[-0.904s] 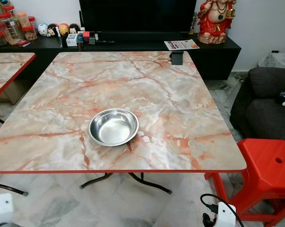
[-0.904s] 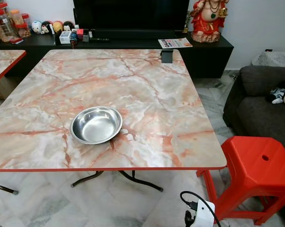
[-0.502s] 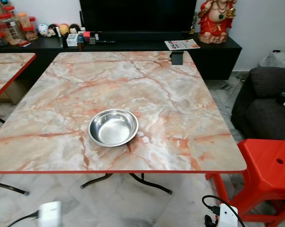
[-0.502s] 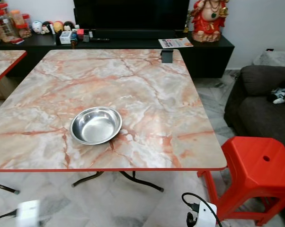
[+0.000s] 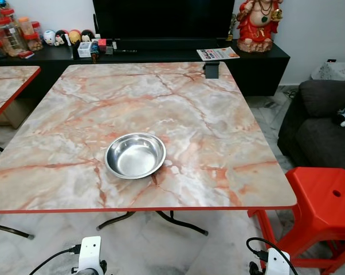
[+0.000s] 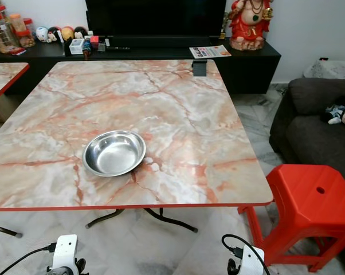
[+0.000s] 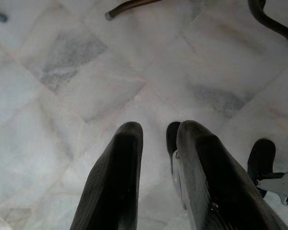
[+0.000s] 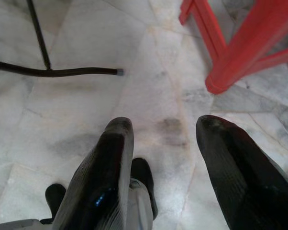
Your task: Setting the table
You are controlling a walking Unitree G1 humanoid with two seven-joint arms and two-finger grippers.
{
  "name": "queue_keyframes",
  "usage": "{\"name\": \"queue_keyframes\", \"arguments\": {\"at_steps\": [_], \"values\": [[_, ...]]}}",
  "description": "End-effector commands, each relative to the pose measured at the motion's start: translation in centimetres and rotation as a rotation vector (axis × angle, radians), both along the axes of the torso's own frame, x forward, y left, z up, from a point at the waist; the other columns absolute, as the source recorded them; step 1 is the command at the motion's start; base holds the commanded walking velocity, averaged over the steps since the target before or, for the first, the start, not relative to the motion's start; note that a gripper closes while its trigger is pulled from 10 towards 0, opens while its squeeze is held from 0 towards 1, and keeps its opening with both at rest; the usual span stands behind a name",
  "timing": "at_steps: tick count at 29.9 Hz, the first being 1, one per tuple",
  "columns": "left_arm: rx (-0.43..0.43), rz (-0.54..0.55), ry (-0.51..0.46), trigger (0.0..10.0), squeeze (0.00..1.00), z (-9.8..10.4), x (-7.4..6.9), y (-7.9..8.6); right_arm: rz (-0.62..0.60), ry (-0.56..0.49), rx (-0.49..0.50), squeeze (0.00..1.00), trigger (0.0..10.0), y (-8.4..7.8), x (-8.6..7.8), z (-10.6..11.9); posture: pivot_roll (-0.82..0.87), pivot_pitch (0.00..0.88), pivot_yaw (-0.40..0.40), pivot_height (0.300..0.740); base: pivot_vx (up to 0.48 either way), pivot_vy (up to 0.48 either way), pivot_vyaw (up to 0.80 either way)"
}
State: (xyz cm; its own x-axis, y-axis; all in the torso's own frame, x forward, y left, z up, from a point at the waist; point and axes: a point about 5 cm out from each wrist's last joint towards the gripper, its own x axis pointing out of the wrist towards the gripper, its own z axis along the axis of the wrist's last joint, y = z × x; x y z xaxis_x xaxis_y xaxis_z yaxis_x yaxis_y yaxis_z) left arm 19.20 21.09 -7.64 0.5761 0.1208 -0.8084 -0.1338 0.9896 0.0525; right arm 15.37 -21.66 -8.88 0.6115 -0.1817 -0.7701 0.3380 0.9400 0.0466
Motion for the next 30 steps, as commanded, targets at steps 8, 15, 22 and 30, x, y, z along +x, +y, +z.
{"name": "queue_keyframes", "arguments": {"at_steps": [8, 15, 22, 30], "values": [[0.004, 0.019, 0.047, 10.0, 0.00, -0.55, -1.27, 0.56, -0.012, -0.006, 0.017, 0.00, 10.0, 0.12, 0.16, 0.03, -0.09, 0.000, 0.013, 0.728, 0.000, 0.290, 0.00], [0.005, 0.028, 0.049, 10.0, 0.00, -0.60, -1.41, 0.66, -0.012, -0.009, 0.014, 0.00, 10.0, 0.10, 0.29, 0.09, -0.08, 0.000, 0.012, 0.728, 0.000, 0.451, 0.00], [0.003, 0.022, 0.042, 10.0, 0.00, -0.49, -1.14, 0.56, -0.016, -0.012, 0.017, 0.00, 10.0, 0.22, 0.33, 0.08, -0.08, 0.000, 0.018, 0.728, 0.000, 0.458, 0.00], [0.006, 0.015, 0.031, 10.0, 0.00, -0.30, -0.75, 0.57, -0.024, -0.009, 0.023, 0.00, 10.0, 0.38, 0.13, -0.02, -0.08, 0.000, 0.022, 0.728, 0.000, 0.458, 0.00]]}}
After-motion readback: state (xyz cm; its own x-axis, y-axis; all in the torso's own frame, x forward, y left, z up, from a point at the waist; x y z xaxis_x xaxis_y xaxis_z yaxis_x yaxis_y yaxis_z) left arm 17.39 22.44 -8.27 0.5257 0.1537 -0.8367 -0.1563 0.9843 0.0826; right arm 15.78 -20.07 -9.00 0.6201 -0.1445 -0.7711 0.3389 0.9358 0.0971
